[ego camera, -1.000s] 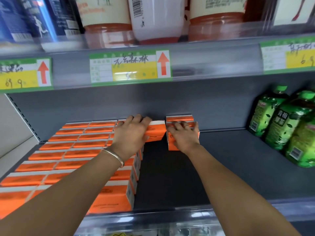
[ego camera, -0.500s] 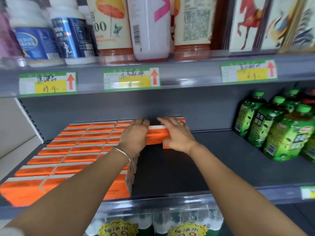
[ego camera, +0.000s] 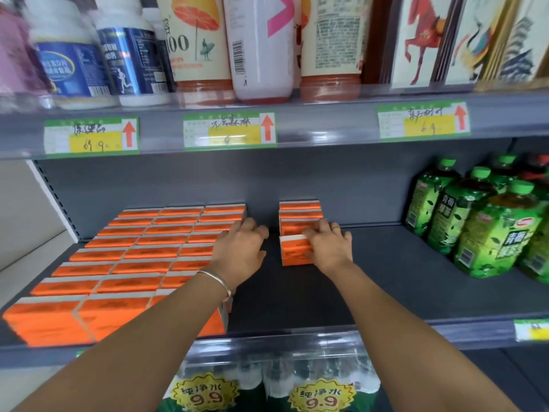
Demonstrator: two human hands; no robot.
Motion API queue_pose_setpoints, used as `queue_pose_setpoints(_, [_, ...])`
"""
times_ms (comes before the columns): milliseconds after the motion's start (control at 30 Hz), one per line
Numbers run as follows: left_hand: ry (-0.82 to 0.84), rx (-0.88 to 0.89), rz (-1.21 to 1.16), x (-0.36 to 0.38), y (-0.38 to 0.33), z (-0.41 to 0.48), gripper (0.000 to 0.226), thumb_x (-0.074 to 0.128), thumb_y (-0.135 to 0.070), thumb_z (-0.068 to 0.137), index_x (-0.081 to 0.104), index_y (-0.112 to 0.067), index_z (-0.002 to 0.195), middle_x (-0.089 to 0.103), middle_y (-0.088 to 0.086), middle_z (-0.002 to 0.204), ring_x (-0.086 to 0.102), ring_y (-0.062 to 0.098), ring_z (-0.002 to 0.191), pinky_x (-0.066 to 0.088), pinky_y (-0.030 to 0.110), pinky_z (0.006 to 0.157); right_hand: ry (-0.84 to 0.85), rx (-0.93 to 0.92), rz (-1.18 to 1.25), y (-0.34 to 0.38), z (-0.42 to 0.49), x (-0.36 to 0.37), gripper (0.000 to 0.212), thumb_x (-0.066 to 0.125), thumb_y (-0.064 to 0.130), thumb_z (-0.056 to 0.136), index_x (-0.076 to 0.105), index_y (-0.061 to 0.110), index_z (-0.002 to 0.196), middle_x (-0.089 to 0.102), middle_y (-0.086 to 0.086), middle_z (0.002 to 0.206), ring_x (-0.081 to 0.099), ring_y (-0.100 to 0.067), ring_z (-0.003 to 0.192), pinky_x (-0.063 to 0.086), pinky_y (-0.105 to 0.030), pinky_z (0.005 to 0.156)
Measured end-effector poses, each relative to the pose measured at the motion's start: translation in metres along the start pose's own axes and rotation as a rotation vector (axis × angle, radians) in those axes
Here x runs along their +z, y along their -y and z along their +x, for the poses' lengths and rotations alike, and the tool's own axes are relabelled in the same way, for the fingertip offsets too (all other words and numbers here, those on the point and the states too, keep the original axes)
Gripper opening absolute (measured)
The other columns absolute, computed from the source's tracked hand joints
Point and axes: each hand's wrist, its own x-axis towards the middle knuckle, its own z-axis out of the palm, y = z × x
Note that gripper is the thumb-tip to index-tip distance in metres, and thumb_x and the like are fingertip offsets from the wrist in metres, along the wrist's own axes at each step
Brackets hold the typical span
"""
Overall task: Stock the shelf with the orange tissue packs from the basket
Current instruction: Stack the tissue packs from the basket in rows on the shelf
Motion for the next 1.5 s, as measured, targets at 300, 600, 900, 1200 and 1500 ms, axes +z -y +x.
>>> queue_pose_setpoints(300, [0.011,0.02,0.004,0.004,0.017,-0.003,0.036,0.052,-0.029,0.093,0.049,-0.025,0.128,0.043,-0.001,0.133,0.041,0.021,0.122,0.042,0.036,0.095,-0.001,0.1,-0.064,0.017,0.008,0.008,0.072,0.058,0.003,0.085,0.027,0.029,0.144,0.031,-0.009,0.145,0.023,-0.035,0.139,0.02,-0.064,0.108])
queue_pose_setpoints(600, [0.032,-0.017,0.026,-0.027,0.041,-0.046,0.037,0.051,-0.026,0.09,0.048,-0.024,0.127,0.049,0.002,0.125,0.045,0.026,0.122,0.041,0.037,0.094,0.021,-0.107,-0.01,0.066,-0.025,-0.025,0.049,0.053,0.021,0.091,0.04,0.023,0.138,0.041,-0.007,0.138,0.041,-0.032,0.127,0.038,-0.045,0.099])
queue_pose_setpoints(900, [0.061,-0.231,0.152,-0.064,0.138,-0.172,0.032,0.047,-0.036,0.092,0.048,-0.023,0.122,0.06,0.002,0.122,0.057,0.027,0.113,0.046,0.036,0.088,-0.111,-0.579,-0.007,0.193,-0.103,-0.062,0.033,0.043,0.027,0.097,0.052,0.022,0.128,0.056,-0.005,0.129,0.05,-0.028,0.12,0.042,-0.038,0.094])
queue_pose_setpoints(1200, [0.132,-0.504,0.22,-0.064,0.233,-0.316,0.025,0.045,-0.034,0.094,0.051,-0.023,0.115,0.06,-0.002,0.12,0.057,0.023,0.112,0.041,0.033,0.092,-0.052,-0.903,0.017,0.332,-0.177,-0.031,0.028,0.043,0.03,0.097,0.058,0.019,0.118,0.062,-0.004,0.116,0.056,-0.026,0.111,0.044,-0.035,0.088])
queue_pose_setpoints(1500, [0.304,-0.735,0.061,0.01,0.304,-0.414,0.026,0.043,-0.038,0.093,0.052,-0.028,0.116,0.059,-0.006,0.118,0.057,0.019,0.111,0.043,0.031,0.089,0.31,-1.048,-0.045,0.431,-0.222,0.07,0.032,0.046,0.032,0.095,0.054,0.017,0.122,0.058,-0.008,0.119,0.055,-0.03,0.112,0.046,-0.038,0.082])
